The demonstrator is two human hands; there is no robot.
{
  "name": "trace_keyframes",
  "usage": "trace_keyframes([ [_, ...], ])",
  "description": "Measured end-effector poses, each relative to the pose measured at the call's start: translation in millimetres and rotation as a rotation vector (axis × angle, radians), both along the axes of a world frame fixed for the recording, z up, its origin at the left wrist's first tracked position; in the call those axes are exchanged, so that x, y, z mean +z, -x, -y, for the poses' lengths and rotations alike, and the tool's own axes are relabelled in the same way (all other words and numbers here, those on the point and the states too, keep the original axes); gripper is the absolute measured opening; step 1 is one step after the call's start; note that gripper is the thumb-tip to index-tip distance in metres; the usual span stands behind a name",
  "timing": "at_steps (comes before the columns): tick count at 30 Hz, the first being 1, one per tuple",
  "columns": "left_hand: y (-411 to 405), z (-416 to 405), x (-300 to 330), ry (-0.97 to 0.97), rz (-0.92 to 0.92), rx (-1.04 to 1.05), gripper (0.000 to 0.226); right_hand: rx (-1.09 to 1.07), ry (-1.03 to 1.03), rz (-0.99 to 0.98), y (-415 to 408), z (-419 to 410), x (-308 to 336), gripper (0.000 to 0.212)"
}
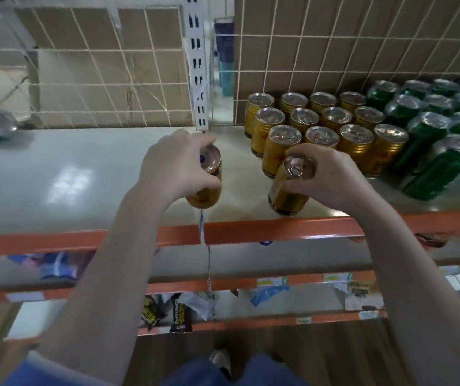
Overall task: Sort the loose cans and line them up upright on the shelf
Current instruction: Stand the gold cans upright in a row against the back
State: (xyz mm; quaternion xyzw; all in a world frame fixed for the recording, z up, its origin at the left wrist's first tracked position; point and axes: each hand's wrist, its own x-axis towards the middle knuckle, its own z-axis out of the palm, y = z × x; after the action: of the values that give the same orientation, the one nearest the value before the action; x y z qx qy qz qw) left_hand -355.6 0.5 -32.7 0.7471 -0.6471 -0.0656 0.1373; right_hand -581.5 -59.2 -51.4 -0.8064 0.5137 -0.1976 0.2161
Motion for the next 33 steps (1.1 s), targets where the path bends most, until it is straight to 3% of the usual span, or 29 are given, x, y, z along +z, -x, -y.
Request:
trace_keyframes([
  [6, 4.1, 0.9, -5.3, -0.036, -0.013, 0.079, 0.062, 0.285, -0.107, -0.115, 4.9, 23.3, -0.4, 0.056],
  [10, 4.5, 2.7, -7.3, -0.043, -0.021, 0.084, 0.068, 0.359, -0.211, -0.148, 4.9, 29.1, 13.2, 0.047],
  [12, 3.9, 4.0, -7.7, -0.041, -0.024, 0.083, 0.071, 0.276, -0.075, -0.247, -1.0, 27.5, 18.0, 0.04],
  [15, 2.2, 6.1, -8.7, -0.04, -0.022, 0.084, 0.069, 0.122, 0.178, -0.633, -13.2, 26.7, 14.9, 0.066],
  [16, 1.5, 6.8, -8.9, -0.039, -0.021, 0.081, 0.068, 0.124, 0.21, -0.679, -16.2, 27.6, 14.6, 0.066],
  [20, -2.8, 10.5, -10.4, -0.04, -0.006, 0.061, 0.07, 0.357, 0.065, -0.663, -14.0, 34.3, 29.9, 0.044],
  [22, -5.1, 13.0, -11.9, -0.044, -0.002, 0.051, 0.071, 0.459, -0.056, -0.649, -8.2, 35.2, 38.6, 0.046],
  [25, -7.4, 16.5, -14.2, -0.044, -0.01, 0.046, 0.069, 0.466, -0.167, -0.473, -1.4, 32.3, 40.0, 0.041],
  [27, -7.6, 18.5, -14.9, -0.047, -0.011, 0.035, 0.069, 0.36, -0.122, -0.432, -3.0, 29.1, 36.4, 0.032],
  [30, -7.8, 20.9, -14.6, -0.053, -0.001, 0.01, 0.068, 0.184, 0.09, -0.67, -11.4, 27.8, 30.3, 0.05],
  [33, -8.1, 20.8, -13.9, -0.051, 0.001, -0.016, 0.063, 0.176, 0.105, -0.634, -14.8, 28.8, 29.2, 0.051],
])
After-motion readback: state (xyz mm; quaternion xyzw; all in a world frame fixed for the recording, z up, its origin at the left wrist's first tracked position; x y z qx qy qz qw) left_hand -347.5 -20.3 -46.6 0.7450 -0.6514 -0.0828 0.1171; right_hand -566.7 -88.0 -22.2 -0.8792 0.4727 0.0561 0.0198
